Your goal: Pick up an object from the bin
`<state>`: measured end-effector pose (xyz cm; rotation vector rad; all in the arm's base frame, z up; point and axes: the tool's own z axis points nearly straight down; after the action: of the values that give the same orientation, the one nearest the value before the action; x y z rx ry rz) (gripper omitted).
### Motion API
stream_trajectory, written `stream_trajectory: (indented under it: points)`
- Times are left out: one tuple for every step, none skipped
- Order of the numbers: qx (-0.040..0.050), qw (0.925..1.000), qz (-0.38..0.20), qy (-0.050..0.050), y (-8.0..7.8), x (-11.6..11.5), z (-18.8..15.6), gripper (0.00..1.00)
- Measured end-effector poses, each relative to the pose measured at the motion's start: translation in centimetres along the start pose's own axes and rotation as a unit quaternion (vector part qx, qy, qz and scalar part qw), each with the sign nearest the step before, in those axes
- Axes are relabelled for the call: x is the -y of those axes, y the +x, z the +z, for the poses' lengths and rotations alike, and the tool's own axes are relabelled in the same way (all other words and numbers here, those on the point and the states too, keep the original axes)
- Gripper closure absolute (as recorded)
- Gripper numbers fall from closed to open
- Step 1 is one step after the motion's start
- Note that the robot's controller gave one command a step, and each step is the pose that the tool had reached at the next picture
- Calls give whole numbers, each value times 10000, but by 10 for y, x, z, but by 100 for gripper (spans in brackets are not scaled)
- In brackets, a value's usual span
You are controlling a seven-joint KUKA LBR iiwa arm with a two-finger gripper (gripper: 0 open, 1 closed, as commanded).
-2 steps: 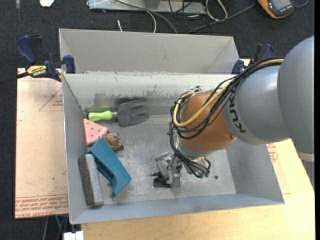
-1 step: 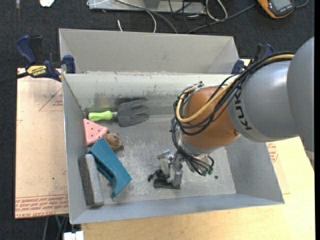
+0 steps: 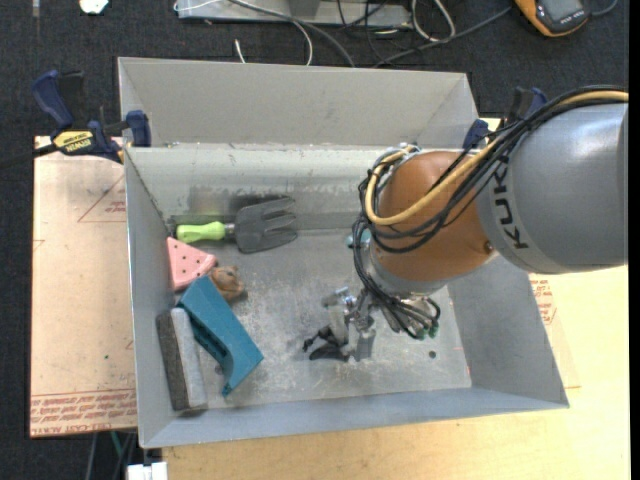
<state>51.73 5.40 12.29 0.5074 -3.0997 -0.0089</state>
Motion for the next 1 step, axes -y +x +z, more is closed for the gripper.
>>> stream_trajectory:
  points:
    - [24, 10000, 15, 3, -2, 0, -31, 100]
